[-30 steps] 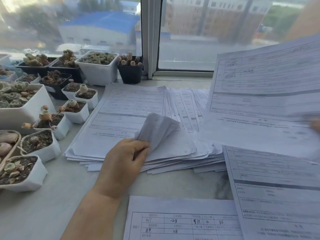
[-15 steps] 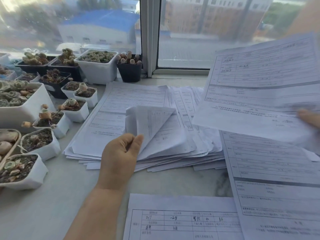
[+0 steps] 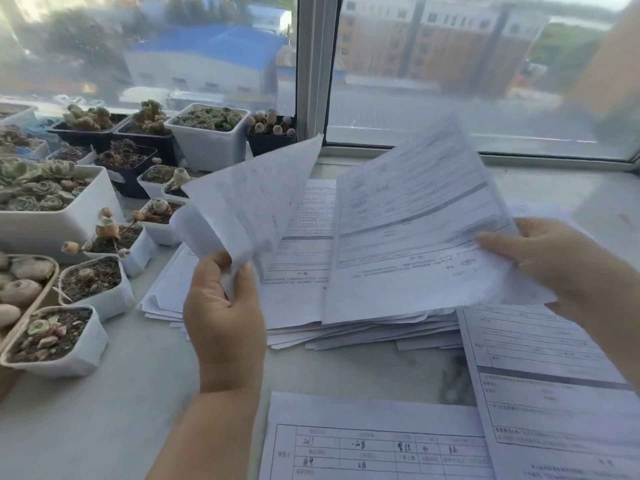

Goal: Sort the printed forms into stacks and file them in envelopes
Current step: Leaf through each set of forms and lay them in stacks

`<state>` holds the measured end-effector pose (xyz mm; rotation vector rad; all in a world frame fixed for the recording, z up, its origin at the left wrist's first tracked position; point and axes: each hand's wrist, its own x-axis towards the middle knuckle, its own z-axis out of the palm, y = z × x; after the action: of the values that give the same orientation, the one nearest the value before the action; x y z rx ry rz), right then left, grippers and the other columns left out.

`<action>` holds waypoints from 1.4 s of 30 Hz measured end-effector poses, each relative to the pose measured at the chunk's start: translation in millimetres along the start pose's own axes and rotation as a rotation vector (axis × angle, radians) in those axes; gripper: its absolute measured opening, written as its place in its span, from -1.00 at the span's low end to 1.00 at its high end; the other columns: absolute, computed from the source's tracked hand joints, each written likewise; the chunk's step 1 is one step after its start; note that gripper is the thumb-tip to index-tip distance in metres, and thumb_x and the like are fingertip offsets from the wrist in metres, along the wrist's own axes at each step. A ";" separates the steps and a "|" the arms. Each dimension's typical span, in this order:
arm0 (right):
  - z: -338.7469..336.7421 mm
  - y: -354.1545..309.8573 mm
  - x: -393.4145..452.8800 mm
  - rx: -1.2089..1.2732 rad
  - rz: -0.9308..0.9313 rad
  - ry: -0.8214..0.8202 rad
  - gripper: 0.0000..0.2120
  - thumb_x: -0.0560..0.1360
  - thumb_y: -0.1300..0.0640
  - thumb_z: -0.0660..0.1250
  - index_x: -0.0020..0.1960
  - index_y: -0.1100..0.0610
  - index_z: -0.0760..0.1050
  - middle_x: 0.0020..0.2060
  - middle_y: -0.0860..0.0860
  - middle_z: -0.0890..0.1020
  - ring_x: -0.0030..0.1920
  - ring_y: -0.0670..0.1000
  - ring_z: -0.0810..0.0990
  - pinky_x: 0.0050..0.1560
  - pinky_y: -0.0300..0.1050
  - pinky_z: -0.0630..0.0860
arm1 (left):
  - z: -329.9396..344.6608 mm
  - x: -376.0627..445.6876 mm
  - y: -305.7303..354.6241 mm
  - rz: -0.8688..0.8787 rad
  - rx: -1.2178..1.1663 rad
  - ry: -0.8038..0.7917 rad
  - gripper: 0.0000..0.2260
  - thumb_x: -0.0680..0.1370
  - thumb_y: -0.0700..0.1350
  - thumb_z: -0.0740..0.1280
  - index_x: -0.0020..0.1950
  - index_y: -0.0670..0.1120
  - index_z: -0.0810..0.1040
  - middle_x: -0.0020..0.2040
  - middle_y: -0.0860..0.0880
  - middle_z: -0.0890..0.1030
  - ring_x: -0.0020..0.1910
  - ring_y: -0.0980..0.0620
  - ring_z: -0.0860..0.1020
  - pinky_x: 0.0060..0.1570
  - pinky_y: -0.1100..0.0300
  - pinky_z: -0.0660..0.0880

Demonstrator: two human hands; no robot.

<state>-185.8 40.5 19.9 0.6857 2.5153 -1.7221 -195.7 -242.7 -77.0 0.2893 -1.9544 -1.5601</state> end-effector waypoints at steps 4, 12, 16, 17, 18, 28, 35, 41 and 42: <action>57.0 -2.5 13.5 -0.062 -0.019 -0.108 -0.87 0.55 0.21 0.32 -0.15 0.07 0.59 -0.20 0.01 0.70 -0.12 0.07 0.67 0.00 -0.02 0.58 | 0.7 -4.2 3.7 0.160 0.090 -0.019 -0.89 0.56 -0.26 0.31 0.06 -0.19 0.55 -0.18 0.11 0.53 -0.17 0.26 0.42 -0.15 0.62 0.28; 133.3 -4.4 37.2 -0.159 0.055 -0.230 -0.90 0.55 0.17 0.29 0.01 0.09 0.57 -0.02 0.11 0.67 -0.06 0.12 0.64 0.04 0.00 0.60 | 4.5 -6.5 -3.0 0.292 0.114 -0.252 -0.76 0.53 -0.33 0.32 -0.04 0.04 0.50 -0.19 0.30 0.51 -0.16 0.47 0.48 -0.15 0.62 0.30; 118.0 -0.4 36.1 -0.014 0.166 -0.301 -0.88 0.56 0.18 0.32 0.06 0.20 0.54 -0.04 0.15 0.66 -0.13 0.11 0.66 -0.03 0.05 0.64 | 5.1 -8.7 -13.1 0.248 0.211 -0.477 -0.72 0.55 -0.29 0.30 0.12 0.07 0.52 -0.22 0.10 0.58 -0.24 0.13 0.51 -0.25 0.44 0.38; 110.6 0.9 33.9 0.071 0.194 -0.321 -0.91 0.56 0.20 0.32 0.03 0.20 0.53 -0.10 0.15 0.66 -0.22 0.08 0.65 -0.17 -0.02 0.66 | 5.2 -8.3 -13.1 0.246 0.224 -0.472 -0.64 0.55 -0.28 0.28 0.27 0.08 0.44 -0.13 0.11 0.58 -0.22 0.16 0.50 -0.24 0.48 0.36; 102.4 2.2 30.8 0.146 0.220 -0.349 -0.91 0.58 0.21 0.30 0.05 0.21 0.51 -0.15 0.15 0.66 -0.28 0.06 0.65 -0.29 -0.09 0.65 | 4.6 -8.0 -12.1 0.240 0.208 -0.471 -0.52 0.56 -0.29 0.25 0.39 0.13 0.31 0.02 0.11 0.56 -0.12 0.24 0.50 -0.18 0.53 0.34; 71.8 7.3 14.4 0.280 0.187 -0.483 -0.75 0.62 0.28 0.17 0.29 0.21 0.43 -0.10 0.16 0.70 -0.11 0.10 0.71 -0.17 -0.09 0.66 | 3.5 -7.3 -8.9 0.383 0.190 -0.629 -0.83 0.50 -0.33 0.33 -0.04 -0.08 0.60 0.16 0.06 0.50 0.09 0.16 0.48 0.04 0.42 0.38; 67.0 3.4 19.9 -0.043 0.051 -0.334 -0.85 0.58 0.21 0.29 0.14 0.19 0.50 -0.19 0.09 0.71 -0.28 -0.03 0.69 -0.28 -0.18 0.62 | 3.1 -7.6 -9.0 0.322 0.275 -0.517 -0.67 0.49 -0.31 0.35 0.23 -0.08 0.50 -0.37 0.37 0.47 -0.31 0.33 0.48 -0.27 0.59 0.31; 73.7 10.3 19.4 -0.176 0.158 -0.434 -0.81 0.47 0.28 0.43 0.06 0.20 0.52 -0.25 0.15 0.68 -0.28 0.05 0.68 -0.30 -0.15 0.64 | 4.5 -8.9 -8.8 0.326 0.195 -0.606 -0.49 0.53 -0.37 0.24 0.33 0.15 0.47 0.12 0.14 0.57 0.04 0.22 0.54 0.01 0.29 0.49; 77.3 11.0 19.8 -0.136 0.160 -0.435 -0.76 0.44 0.34 0.44 0.06 0.18 0.50 -0.22 0.15 0.66 -0.27 0.07 0.68 -0.30 -0.14 0.65 | 5.2 -9.5 -9.6 0.308 0.245 -0.607 -0.61 0.54 -0.30 0.28 0.21 0.13 0.57 -0.03 0.13 0.59 -0.10 0.16 0.55 -0.06 0.18 0.51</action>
<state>-217.4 -18.3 -25.3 0.4316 2.1884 -1.4433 -193.3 -236.2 -89.7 -0.4250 -2.5062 -1.2953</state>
